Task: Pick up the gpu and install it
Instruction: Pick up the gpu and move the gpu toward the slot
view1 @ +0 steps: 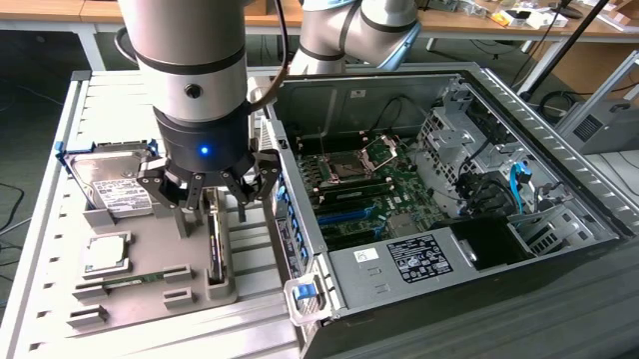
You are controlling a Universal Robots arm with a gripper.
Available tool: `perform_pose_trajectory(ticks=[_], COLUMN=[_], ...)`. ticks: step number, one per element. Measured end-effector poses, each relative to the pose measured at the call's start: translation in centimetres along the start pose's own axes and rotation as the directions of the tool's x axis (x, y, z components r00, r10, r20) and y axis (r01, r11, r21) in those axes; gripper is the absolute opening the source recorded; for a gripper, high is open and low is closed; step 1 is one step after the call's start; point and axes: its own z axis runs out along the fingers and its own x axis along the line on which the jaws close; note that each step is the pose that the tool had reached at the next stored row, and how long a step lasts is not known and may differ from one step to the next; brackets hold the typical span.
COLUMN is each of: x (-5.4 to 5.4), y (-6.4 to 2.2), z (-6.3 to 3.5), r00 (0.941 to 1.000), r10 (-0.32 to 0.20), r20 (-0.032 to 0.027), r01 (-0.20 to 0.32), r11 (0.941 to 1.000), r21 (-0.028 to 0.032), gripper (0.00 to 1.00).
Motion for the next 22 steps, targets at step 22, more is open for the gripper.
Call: perform_pose_trajectory(ticks=[22], x=[-0.70], y=[0.05], z=[0.24], r00=[1.0000], r10=[0.000], r20=[0.0011], r01=[0.000], r11=[0.9999], r21=[0.0151], gripper=[0.54])
